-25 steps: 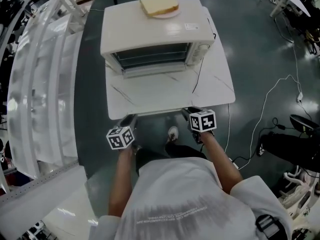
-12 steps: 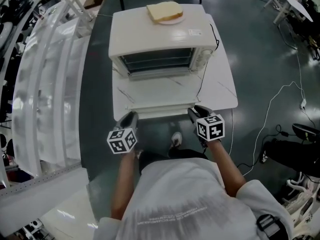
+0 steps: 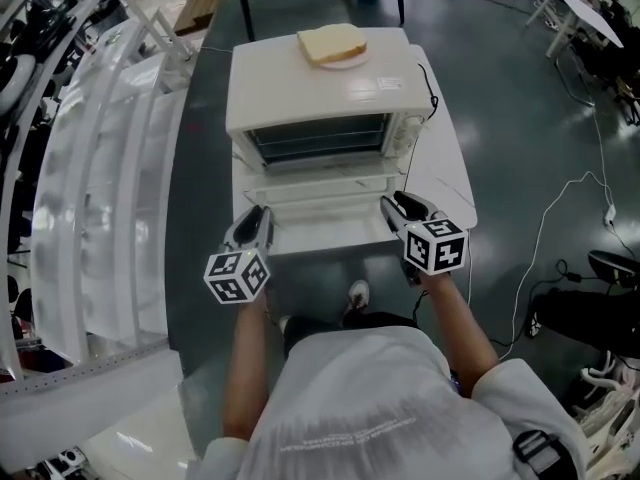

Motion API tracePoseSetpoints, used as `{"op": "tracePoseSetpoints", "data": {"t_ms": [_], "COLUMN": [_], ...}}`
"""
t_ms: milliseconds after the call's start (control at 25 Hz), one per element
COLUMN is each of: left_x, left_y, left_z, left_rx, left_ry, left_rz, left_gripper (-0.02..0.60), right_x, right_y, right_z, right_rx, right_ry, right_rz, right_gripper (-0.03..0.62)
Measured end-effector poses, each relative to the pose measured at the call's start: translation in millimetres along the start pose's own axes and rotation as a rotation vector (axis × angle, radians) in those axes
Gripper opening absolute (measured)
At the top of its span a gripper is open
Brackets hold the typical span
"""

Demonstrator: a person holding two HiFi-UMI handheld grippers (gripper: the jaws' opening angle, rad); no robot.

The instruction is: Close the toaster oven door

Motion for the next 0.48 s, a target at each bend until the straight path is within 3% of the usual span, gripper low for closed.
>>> {"op": "tracePoseSetpoints", "data": {"t_ms": [200, 480], "left_x": [13.9, 36.0], "left_y": [-33.2, -72.1], "left_z": [-7.4, -9.8], "left_rx": [0.062, 0.046], "left_ry": [0.025, 0.031], "left_rz": [-0.067, -0.142], "left_gripper": [0.072, 0.072], "right_x": [7.1, 24.1], "right_y": [-33.3, -71.1], "right_z": [-12.5, -28.4], "right_rx": [-0.042, -0.070], "right_ry": [0.005, 0.025], "right_rz": [-0.075, -0.133], "right_gripper": [0.132, 0.132]}}
Point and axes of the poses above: the fingertips, and each gripper's own axes: x forward along the fingers, z to its left, y out of its underside, the point moved 3 cm from there along -x, backward along the fingers, and after that the axes turned 14 degrees about -x, right-handed, at the moved point
